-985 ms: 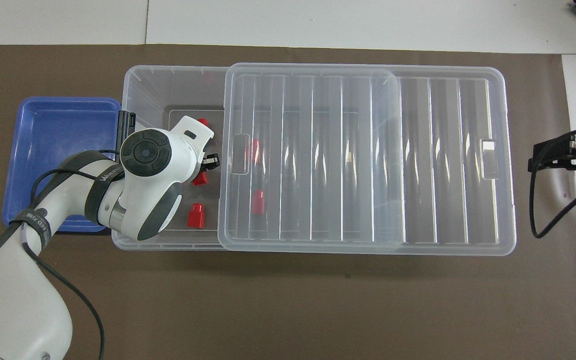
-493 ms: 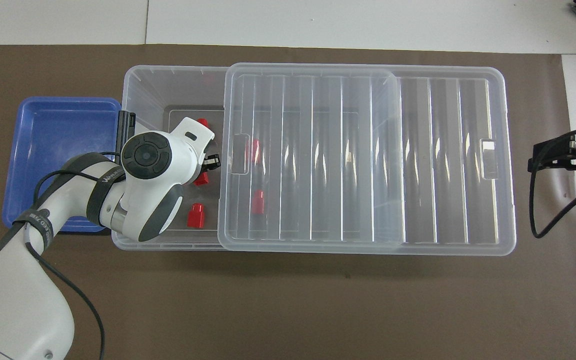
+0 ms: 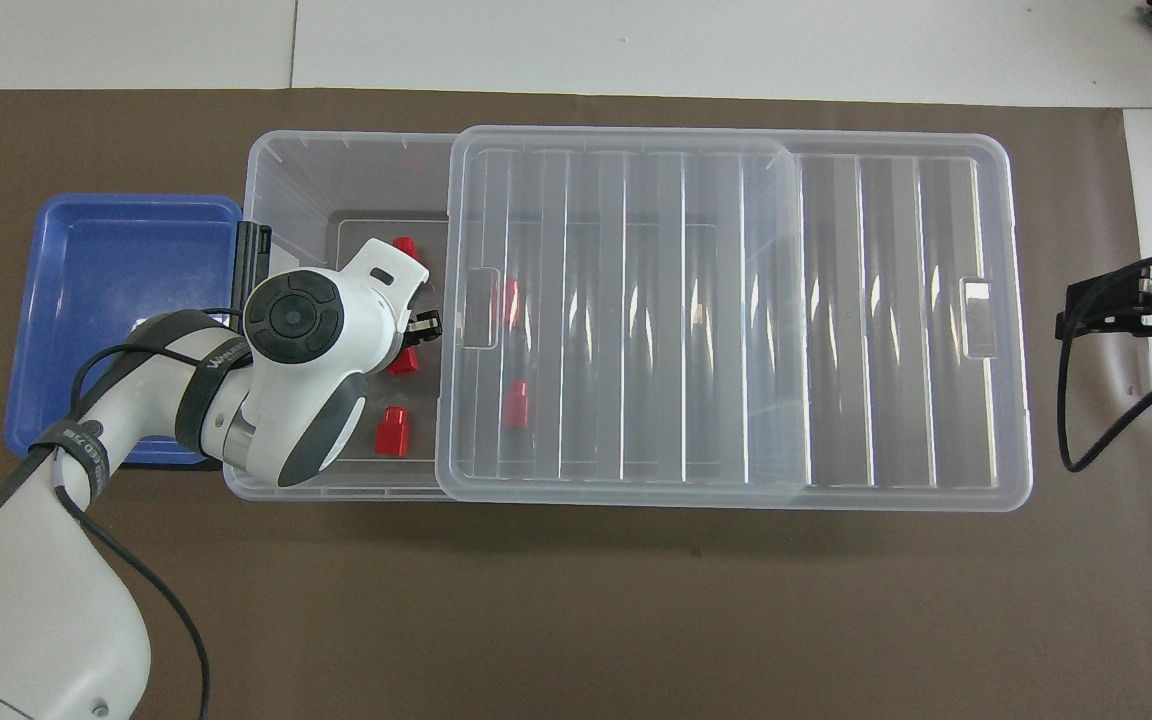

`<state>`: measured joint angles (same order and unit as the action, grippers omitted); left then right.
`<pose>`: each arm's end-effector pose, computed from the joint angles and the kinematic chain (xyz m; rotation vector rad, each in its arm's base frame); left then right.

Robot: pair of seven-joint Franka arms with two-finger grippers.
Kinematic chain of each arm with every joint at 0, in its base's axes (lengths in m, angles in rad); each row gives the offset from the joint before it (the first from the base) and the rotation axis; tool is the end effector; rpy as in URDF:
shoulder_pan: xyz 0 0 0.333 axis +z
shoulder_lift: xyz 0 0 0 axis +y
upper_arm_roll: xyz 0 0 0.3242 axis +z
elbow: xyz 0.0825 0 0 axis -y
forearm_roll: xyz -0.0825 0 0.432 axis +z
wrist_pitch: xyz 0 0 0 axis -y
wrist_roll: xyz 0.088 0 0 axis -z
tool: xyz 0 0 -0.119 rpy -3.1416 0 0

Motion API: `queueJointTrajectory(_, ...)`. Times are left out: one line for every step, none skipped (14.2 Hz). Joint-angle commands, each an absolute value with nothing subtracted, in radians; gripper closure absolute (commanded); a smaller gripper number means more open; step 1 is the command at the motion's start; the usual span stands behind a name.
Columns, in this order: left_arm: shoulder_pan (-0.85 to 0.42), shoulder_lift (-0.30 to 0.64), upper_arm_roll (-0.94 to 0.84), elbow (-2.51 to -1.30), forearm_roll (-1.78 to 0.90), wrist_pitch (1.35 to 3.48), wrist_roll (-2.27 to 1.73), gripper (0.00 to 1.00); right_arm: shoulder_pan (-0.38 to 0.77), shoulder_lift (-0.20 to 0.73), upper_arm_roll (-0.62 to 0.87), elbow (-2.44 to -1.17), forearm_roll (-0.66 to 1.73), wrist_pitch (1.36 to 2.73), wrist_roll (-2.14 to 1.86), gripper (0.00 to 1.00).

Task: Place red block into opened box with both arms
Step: 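Lower the red block into the clear box and open the left gripper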

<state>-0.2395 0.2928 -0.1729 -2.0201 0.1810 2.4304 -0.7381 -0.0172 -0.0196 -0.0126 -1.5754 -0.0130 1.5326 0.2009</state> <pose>0.5957 -0.2560 0.2833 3.1139 0.3219 0.2291 0.5917 -0.0193 0.6267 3.1059 -0.3604 -0.0344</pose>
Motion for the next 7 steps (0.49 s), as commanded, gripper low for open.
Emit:
queueJointTrajectory(-0.255, 0.291, -0.16, -2.019, 0.202, 2.451, -0.885, 0.0, -0.035, -0.046, -0.008, -1.612, 0.011, 1.557, 0.172, 0.0)
queueJointTrajectory(-0.261, 0.291, -0.16, -2.016, 0.202, 2.445, -0.896, 0.0, -0.035, -0.046, -0.008, -1.612, 0.011, 1.559, 0.172, 0.0)
queueJointTrajectory(-0.264, 0.288, -0.16, -2.005, 0.202, 2.431, -0.9, 0.0, -0.035, -0.046, -0.008, -1.612, 0.011, 1.559, 0.172, 0.0)
queueJointTrajectory(-0.262, 0.281, -0.16, -1.993, 0.202, 2.403, -0.9, 0.0, -0.035, -0.046, -0.008, -1.614, 0.011, 1.559, 0.172, 0.0)
queueJointTrajectory(-0.262, 0.273, -0.16, -1.971, 0.202, 2.358, -0.9, 0.0, -0.035, -0.046, -0.008, -1.614, 0.011, 1.559, 0.172, 0.0)
queueJointTrajectory(-0.262, 0.265, -0.16, -1.936, 0.201, 2.299, -0.9, 0.0, -0.035, -0.046, -0.008, -1.612, 0.011, 1.559, 0.172, 0.0)
queueJointTrajectory(-0.262, 0.258, -0.16, -1.901, 0.198, 2.243, -0.902, 0.0, -0.035, -0.046, -0.008, -1.614, 0.011, 1.56, 0.172, 0.0)
